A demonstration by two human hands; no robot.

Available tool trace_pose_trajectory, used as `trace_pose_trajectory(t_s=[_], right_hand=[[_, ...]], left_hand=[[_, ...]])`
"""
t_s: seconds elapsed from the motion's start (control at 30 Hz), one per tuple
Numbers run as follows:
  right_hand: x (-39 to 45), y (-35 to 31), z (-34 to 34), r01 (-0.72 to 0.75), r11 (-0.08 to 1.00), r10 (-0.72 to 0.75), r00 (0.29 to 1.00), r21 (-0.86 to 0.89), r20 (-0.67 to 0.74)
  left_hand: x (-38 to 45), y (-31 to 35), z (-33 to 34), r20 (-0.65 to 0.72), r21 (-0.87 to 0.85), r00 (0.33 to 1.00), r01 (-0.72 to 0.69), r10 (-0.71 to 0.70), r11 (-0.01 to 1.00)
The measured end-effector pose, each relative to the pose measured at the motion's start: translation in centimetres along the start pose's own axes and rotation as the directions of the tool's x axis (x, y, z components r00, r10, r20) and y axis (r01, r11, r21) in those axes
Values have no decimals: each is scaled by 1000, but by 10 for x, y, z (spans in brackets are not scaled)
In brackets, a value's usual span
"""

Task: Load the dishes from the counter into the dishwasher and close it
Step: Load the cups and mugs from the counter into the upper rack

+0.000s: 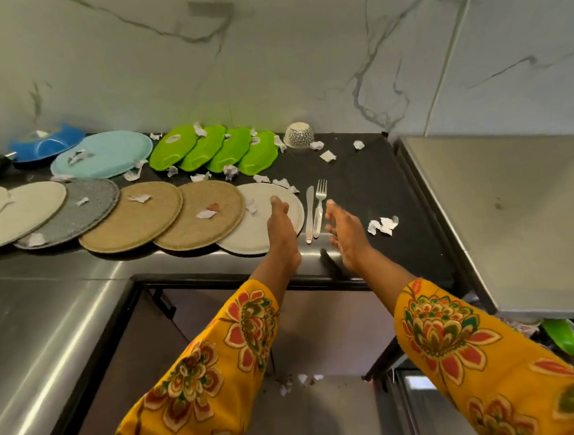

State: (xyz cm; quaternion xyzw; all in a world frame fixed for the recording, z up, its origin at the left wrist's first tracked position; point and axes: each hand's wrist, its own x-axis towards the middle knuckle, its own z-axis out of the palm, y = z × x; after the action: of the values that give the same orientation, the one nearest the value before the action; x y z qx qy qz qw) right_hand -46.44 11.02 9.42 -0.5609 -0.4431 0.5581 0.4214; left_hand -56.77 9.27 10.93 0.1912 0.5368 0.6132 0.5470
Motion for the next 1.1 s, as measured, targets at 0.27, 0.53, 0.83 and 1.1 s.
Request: trace_pose_trajectory(t_s=[0.27,0.53,0.83,1.1], right_hand=[[50,-24,15,-14,998,15,1000,62,-14],[131,-51,19,1,1000,-1,1000,29,5],[230,-65,33,-50,996,49,999,73,25],[305,-58,43,-85,996,83,994,34,69]], left_hand=[[47,27,15,23,54,1000,-1,0,999],[118,45,46,33,77,999,-21,19,997],[210,57,74,-8,97,1000,6,-5,995],[276,50,98,-20,92,999,49,-47,995]])
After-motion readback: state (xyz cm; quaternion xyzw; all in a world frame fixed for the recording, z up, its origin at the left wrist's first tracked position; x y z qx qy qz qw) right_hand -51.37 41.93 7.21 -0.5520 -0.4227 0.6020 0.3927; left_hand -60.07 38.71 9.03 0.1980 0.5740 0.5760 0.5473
